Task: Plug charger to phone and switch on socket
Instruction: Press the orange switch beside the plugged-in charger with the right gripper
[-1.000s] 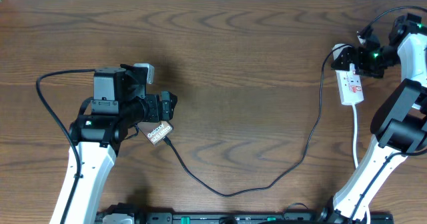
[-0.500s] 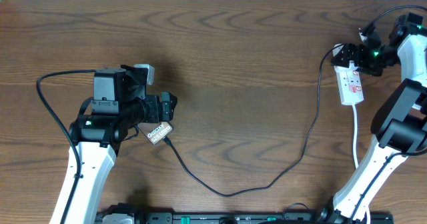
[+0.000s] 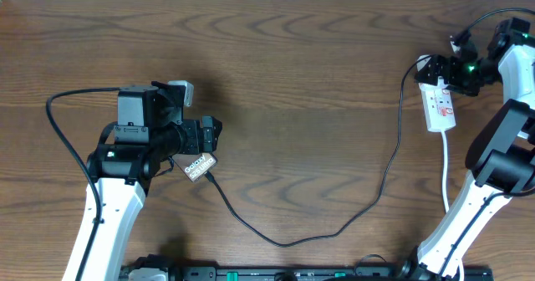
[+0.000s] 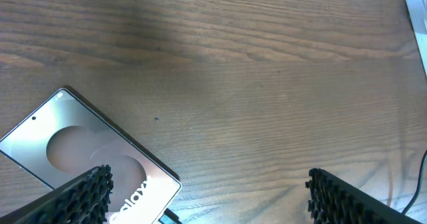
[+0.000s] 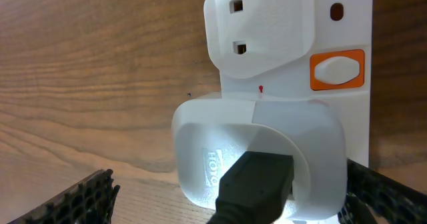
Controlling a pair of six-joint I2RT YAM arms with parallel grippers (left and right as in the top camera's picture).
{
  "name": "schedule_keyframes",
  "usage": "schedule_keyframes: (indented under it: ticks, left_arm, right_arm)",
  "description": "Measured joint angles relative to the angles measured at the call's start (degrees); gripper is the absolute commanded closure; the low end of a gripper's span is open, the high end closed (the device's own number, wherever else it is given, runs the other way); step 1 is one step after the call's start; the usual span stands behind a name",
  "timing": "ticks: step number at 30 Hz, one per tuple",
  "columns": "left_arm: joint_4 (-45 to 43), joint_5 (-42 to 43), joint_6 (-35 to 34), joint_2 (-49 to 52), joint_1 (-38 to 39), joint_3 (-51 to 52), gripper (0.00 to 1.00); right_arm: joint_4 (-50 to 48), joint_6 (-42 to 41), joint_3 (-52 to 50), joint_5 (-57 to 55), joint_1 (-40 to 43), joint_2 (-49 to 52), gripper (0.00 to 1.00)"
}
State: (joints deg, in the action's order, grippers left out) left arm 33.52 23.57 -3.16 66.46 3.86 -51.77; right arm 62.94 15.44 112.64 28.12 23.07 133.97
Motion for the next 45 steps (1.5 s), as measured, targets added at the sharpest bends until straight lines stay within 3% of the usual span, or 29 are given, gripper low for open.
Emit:
schedule_keyframes:
  ticks: [6,45]
  left_arm:
    - [0.2,0.0,0.0,0.0,0.0,0.0,0.08]
    - [0.6,0.0,0.0,0.0,0.0,0.0,0.08]
  right_arm:
    - [4.1,-1.5,1.6,-2.9,-0.4,0.0,0.01]
    - [3.7,-2.9,1.7,-2.0,-0.5,0.0,0.01]
